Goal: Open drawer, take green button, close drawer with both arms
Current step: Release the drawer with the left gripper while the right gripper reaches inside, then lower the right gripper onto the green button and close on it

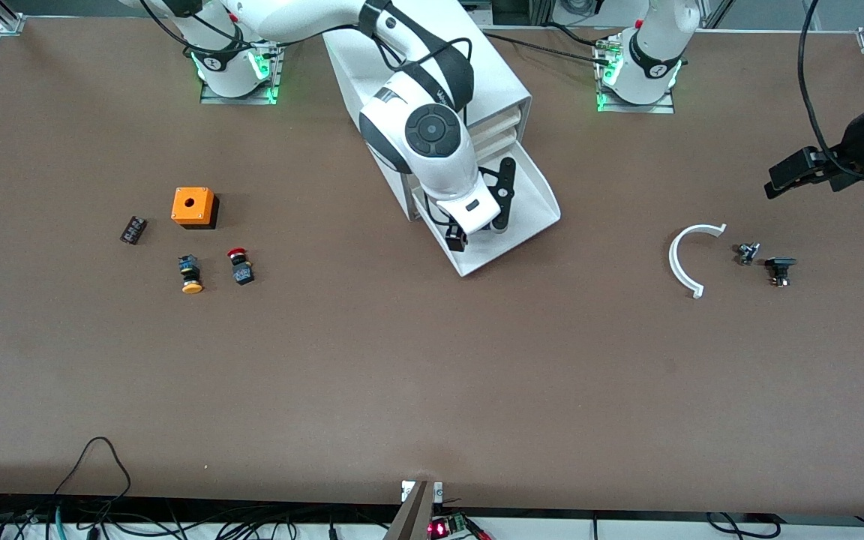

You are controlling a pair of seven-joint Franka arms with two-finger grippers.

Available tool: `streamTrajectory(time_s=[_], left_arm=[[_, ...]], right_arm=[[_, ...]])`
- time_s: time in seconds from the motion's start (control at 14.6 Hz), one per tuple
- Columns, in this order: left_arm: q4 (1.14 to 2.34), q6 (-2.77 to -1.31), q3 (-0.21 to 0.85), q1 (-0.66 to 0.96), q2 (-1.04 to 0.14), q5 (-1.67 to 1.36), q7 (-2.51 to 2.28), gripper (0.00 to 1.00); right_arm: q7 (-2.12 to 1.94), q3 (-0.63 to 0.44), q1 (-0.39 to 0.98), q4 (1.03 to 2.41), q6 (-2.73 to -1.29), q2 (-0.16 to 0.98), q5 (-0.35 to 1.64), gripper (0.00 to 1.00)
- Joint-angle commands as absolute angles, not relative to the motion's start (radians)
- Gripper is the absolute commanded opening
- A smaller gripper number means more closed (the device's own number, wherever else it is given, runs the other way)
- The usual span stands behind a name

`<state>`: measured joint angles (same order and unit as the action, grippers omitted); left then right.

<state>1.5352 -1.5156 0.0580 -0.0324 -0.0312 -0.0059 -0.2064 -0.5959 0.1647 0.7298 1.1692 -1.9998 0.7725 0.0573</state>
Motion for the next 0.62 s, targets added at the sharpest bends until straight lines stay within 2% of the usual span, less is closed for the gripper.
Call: streamTrajectory(time_s=[0.0, 0.21, 0.55], left_arm=[[1.574, -1.52, 0.055, -0.018, -0.003, 0.028, -0.271, 1.0], [1.578, -1.529, 0.055, -0.018, -0.003, 0.028, -0.272, 1.0], [1.578, -1.531, 0.055, -0.02, -0.003, 0.02, -0.273, 1.0]], right_arm=[[-0.609, 0.144, 0.767, 1.086, -1.999, 0.837, 0.041, 1.0], [-0.611, 0.129, 0.799, 1.083, -2.068, 0.867, 0.038, 1.0], [-0.652, 0.115, 0.825, 1.086, -2.072, 0.877, -0.057, 1.0]])
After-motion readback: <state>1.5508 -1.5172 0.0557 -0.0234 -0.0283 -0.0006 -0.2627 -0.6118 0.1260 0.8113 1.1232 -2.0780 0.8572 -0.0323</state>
